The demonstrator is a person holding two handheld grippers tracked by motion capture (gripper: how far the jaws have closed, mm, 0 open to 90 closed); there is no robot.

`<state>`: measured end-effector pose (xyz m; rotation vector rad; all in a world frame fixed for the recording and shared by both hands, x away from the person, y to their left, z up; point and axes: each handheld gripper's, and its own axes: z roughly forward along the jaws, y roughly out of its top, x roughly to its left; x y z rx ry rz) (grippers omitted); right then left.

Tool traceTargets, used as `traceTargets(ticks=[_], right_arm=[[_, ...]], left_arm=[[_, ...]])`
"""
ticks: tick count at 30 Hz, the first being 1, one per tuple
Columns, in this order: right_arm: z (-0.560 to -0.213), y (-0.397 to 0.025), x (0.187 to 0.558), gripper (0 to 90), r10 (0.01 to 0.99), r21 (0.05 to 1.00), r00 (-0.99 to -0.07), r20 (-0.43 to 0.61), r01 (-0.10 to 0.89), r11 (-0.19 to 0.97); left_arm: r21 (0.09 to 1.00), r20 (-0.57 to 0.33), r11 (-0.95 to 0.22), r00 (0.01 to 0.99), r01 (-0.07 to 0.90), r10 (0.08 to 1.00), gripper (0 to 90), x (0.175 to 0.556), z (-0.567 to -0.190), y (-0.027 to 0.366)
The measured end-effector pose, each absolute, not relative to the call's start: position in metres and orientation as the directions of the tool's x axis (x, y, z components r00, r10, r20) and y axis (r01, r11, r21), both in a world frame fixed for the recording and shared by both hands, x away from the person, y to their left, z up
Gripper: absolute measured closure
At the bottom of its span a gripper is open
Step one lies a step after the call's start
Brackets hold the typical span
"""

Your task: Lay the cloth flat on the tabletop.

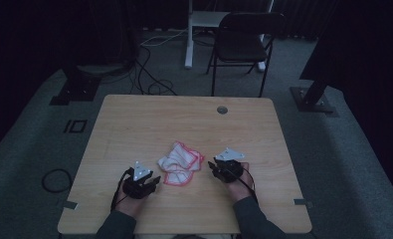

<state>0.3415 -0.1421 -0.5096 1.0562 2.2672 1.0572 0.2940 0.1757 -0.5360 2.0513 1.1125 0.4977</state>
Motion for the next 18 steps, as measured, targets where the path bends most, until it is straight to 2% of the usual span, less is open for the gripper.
traceTargets(ticks=[8, 18], right_arm=[[-0.506, -0.135, 0.350, 71.3, 0.769, 0.787, -0.638, -0.038, 0.455, 0.417], [-0.507, -0.121, 0.359, 73.1, 0.759, 0.787, -0.650, -0.030, 0.452, 0.419]], left_arm=[[0.765, -0.049, -0.348, 0.588, 0.542, 0.808, 62.8, 0.290, -0.536, 0.165], [0.756, -0.030, -0.385, 0.615, 0.530, 0.788, 63.8, 0.289, -0.539, 0.151]])
